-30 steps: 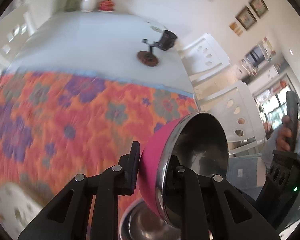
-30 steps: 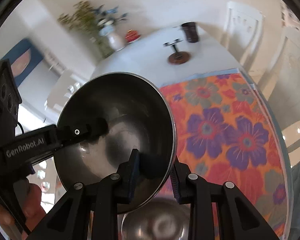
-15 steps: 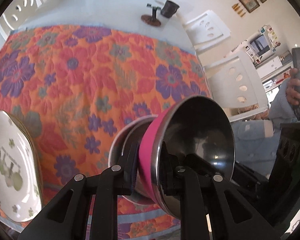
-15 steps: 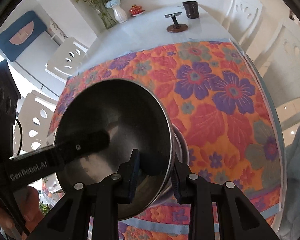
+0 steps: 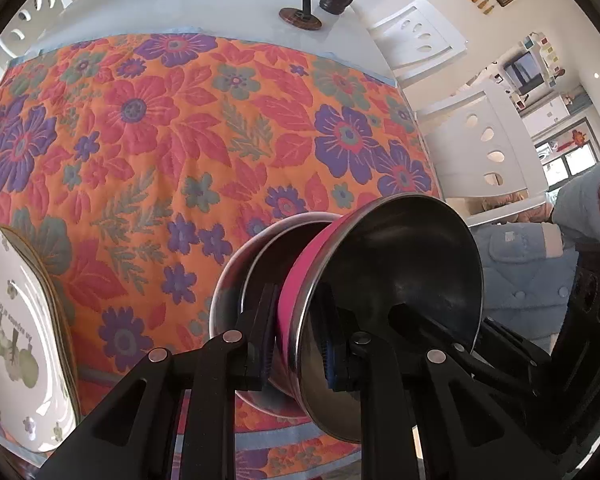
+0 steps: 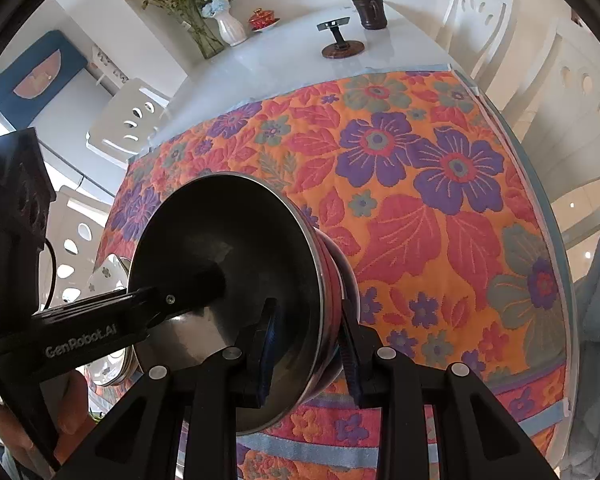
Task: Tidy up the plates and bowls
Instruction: 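Lift the pink steel bowl with the left tool and lower it into the blue bowl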
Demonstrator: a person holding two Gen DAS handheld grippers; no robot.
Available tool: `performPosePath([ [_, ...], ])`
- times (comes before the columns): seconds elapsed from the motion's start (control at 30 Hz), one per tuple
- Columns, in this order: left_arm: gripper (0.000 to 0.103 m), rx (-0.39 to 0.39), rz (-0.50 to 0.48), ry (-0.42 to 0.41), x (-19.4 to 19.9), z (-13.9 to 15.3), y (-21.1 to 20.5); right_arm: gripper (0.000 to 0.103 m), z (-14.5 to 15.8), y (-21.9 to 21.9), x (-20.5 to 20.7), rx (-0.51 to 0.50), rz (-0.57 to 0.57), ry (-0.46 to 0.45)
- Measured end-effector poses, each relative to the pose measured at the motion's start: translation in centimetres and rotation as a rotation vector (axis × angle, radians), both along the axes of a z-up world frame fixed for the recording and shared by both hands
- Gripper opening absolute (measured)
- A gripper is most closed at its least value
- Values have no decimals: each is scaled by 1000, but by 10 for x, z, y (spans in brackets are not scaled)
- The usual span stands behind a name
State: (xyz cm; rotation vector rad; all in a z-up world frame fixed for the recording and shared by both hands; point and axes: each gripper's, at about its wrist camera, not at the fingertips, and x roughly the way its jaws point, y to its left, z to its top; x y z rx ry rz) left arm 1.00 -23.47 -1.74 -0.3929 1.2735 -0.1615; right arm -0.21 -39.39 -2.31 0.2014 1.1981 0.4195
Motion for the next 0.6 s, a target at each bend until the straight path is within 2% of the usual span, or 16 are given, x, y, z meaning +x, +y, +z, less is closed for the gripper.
performPosePath([
  [0.47, 17, 45, -12, -11, 1, -2, -4, 29, -8, -4, 3, -3, -7, 36],
  [0.6, 21, 68, -26, -36, 1, 6, 3, 28, -2, -7, 7, -22, 20, 5],
])
